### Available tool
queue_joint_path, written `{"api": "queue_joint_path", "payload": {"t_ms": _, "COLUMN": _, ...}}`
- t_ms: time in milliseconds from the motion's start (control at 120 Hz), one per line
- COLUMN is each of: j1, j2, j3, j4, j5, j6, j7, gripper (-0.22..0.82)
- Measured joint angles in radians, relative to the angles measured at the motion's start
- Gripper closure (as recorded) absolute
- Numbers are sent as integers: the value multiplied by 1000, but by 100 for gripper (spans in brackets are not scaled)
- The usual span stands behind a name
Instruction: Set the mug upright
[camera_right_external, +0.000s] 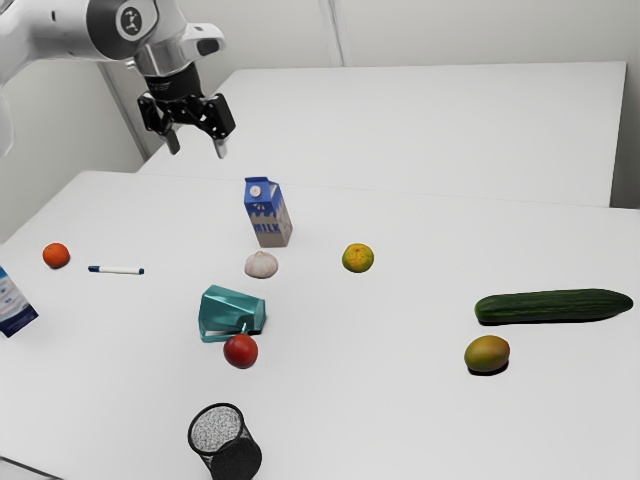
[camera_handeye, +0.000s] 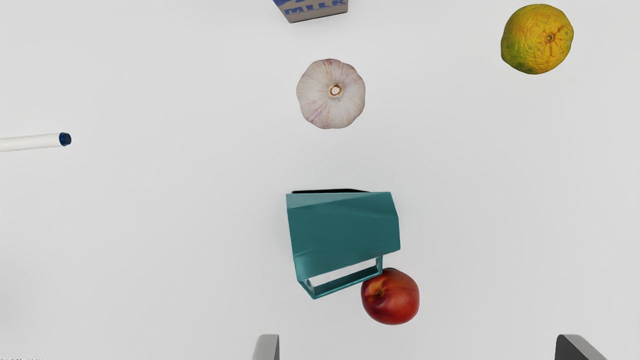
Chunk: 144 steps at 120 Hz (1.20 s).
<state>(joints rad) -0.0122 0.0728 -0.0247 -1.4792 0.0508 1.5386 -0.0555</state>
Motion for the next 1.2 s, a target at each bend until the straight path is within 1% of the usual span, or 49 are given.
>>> {"api": "queue_joint_path", "payload": {"t_ms": 192, "j1": 19, "j2": -12, "j3": 3, "j4": -22, "j5": -1, "j6": -4, "j7": -10, "gripper": 0}}
{"api": "queue_joint_path", "payload": {"t_ms": 325, "j1": 34, "j2": -58, "j3": 5, "j4": -101, "j5": -43, "j6": 4, "j7": -15, "gripper": 0}}
{"api": "queue_joint_path", "payload": {"t_ms": 500, "j1": 68, "j2": -53, "j3": 4, "j4": -202, "j5": -145, "j6": 18, "j7": -18, "gripper": 0}}
{"api": "queue_joint_path", "payload": {"t_ms": 592, "j1": 96, "j2": -50, "j3": 3, "j4": -260, "j5": -178, "j6": 53, "j7": 8, "gripper": 0}}
{"api": "queue_joint_path", "payload": {"t_ms": 733, "j1": 165, "j2": -37, "j3": 3, "j4": -348, "j5": -220, "j6": 139, "j7": 94, "gripper": 0}}
{"api": "queue_joint_path", "payload": {"t_ms": 925, "j1": 302, "j2": 27, "j3": 3, "j4": -418, "j5": -289, "j6": 260, "j7": 246, "gripper": 0}}
{"api": "queue_joint_path", "payload": {"t_ms": 1075, "j1": 339, "j2": 92, "j3": 3, "j4": -445, "j5": -381, "j6": 330, "j7": 388, "gripper": 0}}
{"api": "queue_joint_path", "payload": {"t_ms": 1200, "j1": 368, "j2": 124, "j3": 1, "j4": -482, "j5": -461, "j6": 362, "j7": 502, "gripper": 0}}
